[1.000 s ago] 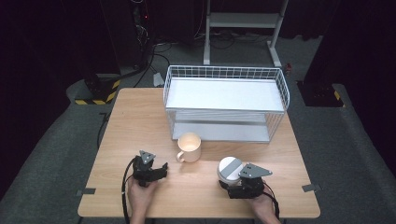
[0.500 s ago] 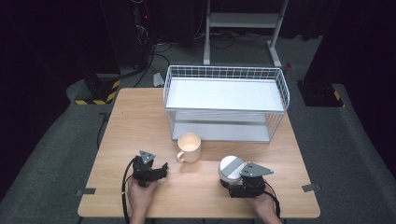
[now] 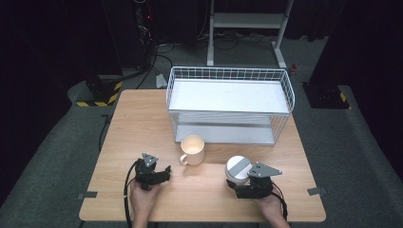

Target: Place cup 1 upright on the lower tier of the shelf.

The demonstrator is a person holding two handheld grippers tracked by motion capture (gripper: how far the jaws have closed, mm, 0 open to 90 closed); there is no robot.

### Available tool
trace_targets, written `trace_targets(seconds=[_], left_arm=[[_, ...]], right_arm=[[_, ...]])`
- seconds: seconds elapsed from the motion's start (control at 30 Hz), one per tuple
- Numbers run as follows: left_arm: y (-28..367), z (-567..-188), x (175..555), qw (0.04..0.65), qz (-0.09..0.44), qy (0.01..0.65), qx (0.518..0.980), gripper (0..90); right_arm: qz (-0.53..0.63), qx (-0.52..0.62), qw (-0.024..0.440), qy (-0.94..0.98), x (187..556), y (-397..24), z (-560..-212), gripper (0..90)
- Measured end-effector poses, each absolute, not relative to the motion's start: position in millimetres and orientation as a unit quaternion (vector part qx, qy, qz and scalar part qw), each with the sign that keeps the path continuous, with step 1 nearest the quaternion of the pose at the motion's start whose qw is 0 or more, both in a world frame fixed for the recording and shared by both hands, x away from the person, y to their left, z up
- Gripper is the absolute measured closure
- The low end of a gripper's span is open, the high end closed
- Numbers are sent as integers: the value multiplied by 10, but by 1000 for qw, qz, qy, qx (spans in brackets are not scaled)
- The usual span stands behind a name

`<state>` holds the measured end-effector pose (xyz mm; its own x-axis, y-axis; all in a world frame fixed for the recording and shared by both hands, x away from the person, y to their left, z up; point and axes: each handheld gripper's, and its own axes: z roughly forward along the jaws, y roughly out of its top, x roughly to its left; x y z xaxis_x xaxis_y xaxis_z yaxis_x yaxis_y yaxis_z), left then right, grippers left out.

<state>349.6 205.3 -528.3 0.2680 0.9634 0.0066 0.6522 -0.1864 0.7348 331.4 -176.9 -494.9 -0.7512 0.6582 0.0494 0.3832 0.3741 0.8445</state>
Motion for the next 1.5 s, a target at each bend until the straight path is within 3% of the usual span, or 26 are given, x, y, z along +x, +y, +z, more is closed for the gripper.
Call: trace_targets(seconds=[1.5], left_arm=[[2052,-5284,3496,317,246,553,730,182]], right_arm=[[436,378,194,793,3853,-2089,-4745,186]])
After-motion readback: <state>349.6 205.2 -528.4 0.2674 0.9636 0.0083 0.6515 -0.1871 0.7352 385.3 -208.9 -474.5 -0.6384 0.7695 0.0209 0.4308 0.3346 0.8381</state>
